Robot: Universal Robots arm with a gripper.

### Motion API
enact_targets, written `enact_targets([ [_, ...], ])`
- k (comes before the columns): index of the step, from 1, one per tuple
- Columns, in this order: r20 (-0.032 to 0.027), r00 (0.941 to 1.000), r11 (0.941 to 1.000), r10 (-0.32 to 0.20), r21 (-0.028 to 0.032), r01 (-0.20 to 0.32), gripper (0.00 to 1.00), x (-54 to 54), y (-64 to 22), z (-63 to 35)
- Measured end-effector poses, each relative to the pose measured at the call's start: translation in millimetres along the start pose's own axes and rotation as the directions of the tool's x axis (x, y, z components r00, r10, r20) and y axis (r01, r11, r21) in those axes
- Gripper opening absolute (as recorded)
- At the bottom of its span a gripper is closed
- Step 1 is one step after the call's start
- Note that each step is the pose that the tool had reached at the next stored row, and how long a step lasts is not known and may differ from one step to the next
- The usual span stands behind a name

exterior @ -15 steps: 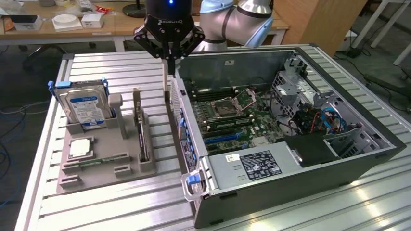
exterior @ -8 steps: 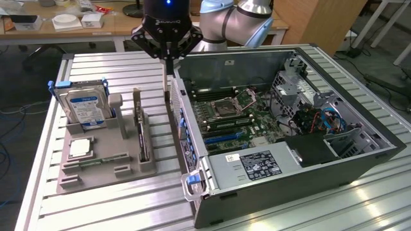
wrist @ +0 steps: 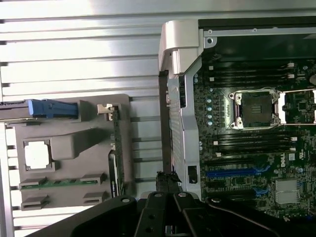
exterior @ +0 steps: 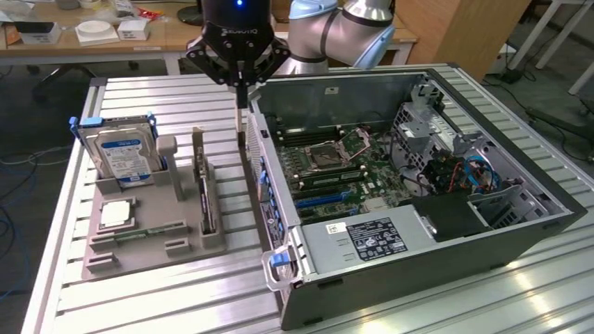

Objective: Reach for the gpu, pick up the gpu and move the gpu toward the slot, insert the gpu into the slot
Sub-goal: 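Reach for the gpu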

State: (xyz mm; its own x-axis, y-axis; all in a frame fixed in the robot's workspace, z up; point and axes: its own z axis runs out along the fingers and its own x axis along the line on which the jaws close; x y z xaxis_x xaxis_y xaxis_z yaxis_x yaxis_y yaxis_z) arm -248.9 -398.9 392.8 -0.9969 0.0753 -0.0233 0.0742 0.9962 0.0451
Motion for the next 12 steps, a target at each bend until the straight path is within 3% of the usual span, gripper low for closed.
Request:
enact_targets([
  [12,0.0000,1.0000,1.0000,0.000,0.0000,0.000,0.10,7.3,-0.5,-0.2],
])
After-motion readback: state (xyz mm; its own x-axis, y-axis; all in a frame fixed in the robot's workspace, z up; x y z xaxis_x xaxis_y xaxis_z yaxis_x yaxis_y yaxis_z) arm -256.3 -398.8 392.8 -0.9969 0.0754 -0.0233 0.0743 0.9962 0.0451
